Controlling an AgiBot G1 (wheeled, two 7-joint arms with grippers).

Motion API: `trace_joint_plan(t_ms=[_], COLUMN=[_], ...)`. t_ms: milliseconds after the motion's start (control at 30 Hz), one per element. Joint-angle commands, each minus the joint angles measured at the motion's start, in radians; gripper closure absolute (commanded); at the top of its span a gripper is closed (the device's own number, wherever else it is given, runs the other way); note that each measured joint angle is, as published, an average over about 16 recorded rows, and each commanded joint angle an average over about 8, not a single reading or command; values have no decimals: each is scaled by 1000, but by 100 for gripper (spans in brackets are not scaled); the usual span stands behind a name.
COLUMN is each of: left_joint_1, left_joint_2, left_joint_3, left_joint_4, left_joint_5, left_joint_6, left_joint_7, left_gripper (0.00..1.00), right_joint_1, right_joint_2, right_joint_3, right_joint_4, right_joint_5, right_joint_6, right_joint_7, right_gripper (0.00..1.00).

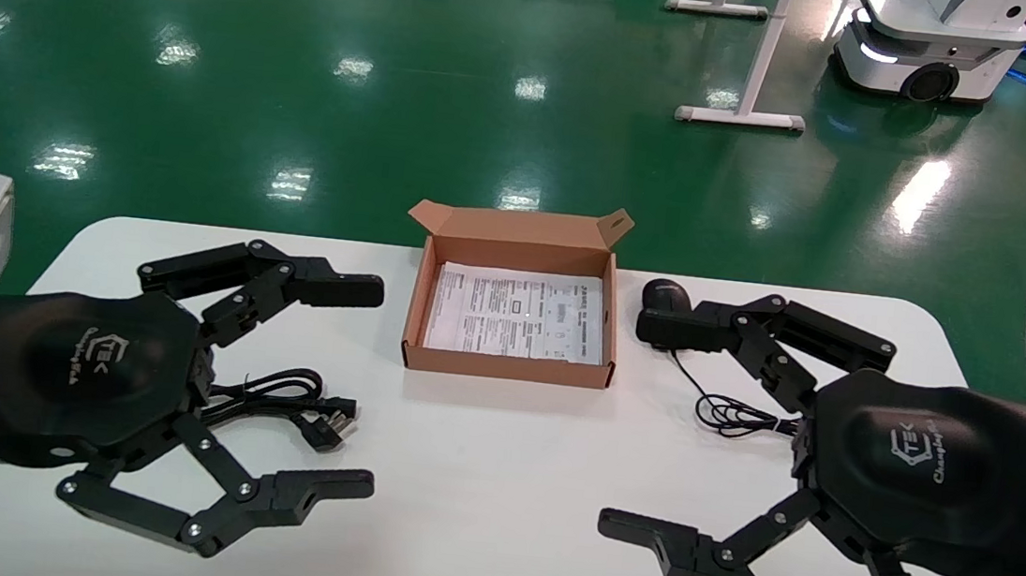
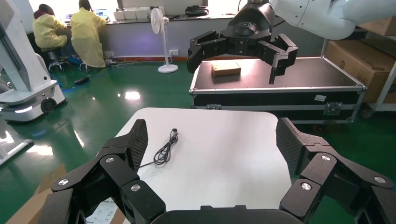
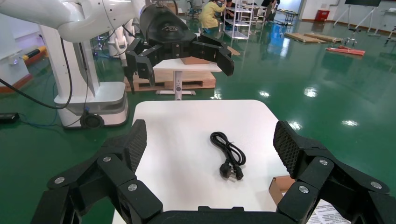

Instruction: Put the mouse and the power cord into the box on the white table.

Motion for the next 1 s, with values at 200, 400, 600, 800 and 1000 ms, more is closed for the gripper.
trace_joint_plan(t_ms=[200,400,600,800,1000], left_joint_1=[-119,-292,-435,-577,-663], left_joint_2=[26,43,64,156,275], left_joint_3=[111,305,495,616,694], left_joint_4=[4,61,247,529,803], left_joint_5=[136,346,523,669,780], left_joint_6=[58,73,70,58,35], left_joint_7=[-26,-5,99,263,431], left_gripper=[0,0,0,0,0], right_joint_1=[53,202,345,463,545], right_joint_2=[17,13,-69,-182,-287], right_joint_3=[-42,-144,-244,-341,-393], right_joint_4=[-35,-164,-381,-605,-831], right_joint_5=[-114,-354,-606,-813,-926], right_joint_6=[-47,-62,-32,5,100], right_joint_7=[-74,-258,-459,-652,-795], right_gripper=[0,0,0,0,0])
